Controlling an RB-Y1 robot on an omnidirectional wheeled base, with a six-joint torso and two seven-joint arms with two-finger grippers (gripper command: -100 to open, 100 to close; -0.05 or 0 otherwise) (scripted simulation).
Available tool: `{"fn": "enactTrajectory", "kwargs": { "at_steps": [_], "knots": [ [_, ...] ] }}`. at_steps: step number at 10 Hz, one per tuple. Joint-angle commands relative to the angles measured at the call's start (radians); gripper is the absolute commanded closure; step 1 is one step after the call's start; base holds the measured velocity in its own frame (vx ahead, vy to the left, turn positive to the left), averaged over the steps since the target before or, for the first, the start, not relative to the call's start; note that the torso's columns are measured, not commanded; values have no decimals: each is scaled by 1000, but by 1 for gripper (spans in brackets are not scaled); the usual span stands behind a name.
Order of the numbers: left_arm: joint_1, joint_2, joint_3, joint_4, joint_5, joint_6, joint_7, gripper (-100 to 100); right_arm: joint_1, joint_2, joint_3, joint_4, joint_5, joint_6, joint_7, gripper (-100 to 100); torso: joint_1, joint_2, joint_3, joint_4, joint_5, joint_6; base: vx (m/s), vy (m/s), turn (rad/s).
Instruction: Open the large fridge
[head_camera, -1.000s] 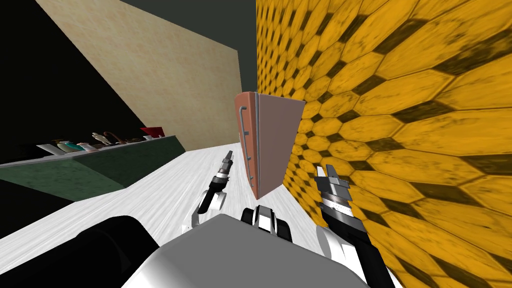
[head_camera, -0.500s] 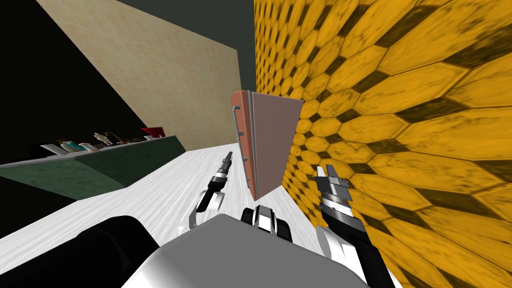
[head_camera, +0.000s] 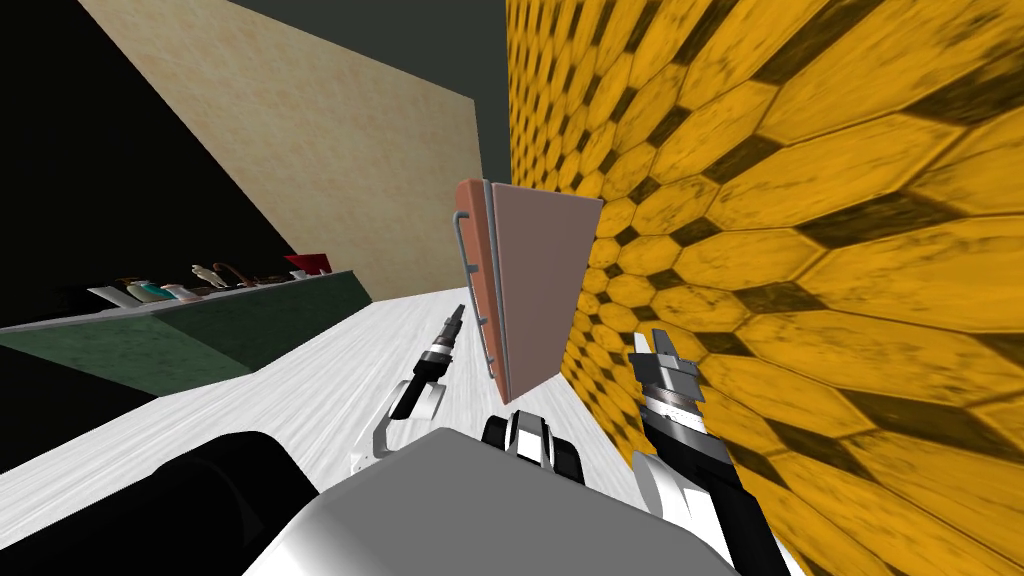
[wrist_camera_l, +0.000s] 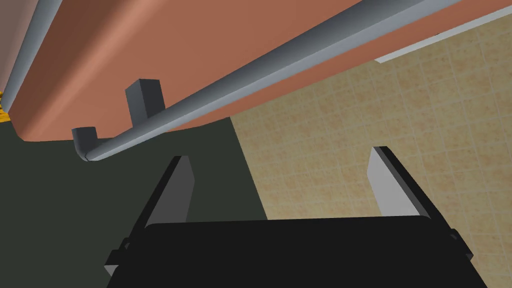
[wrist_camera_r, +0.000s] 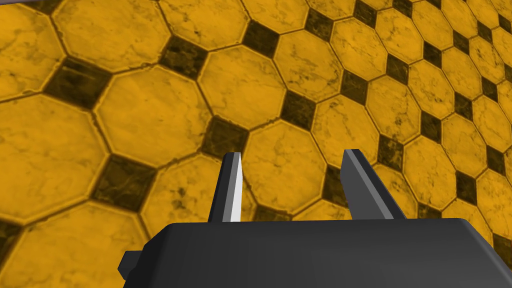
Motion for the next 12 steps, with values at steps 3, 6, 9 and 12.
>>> {"fn": "enactTrajectory", "kwargs": {
  "at_steps": [3,6,9,12],
  "knots": [
    [4,29,32,-2,-23,110,-21,-100,0,0,0,0,0,0,0,0,3,1,0,0,1,0,45,-89,22],
    [6,45,49,-3,-35,171,-32,-100,0,0,0,0,0,0,0,0,1,-1,-1,0,0,0,61,-106,29],
    [14,52,53,-35,-35,207,-32,-100,0,0,0,0,0,0,0,0,5,2,1,0,1,0,48,-46,0],
    [24,54,55,-56,-34,220,-31,-100,0,0,0,0,0,0,0,0,2,-4,-3,-1,0,2,85,28,-11]
  ]
}}
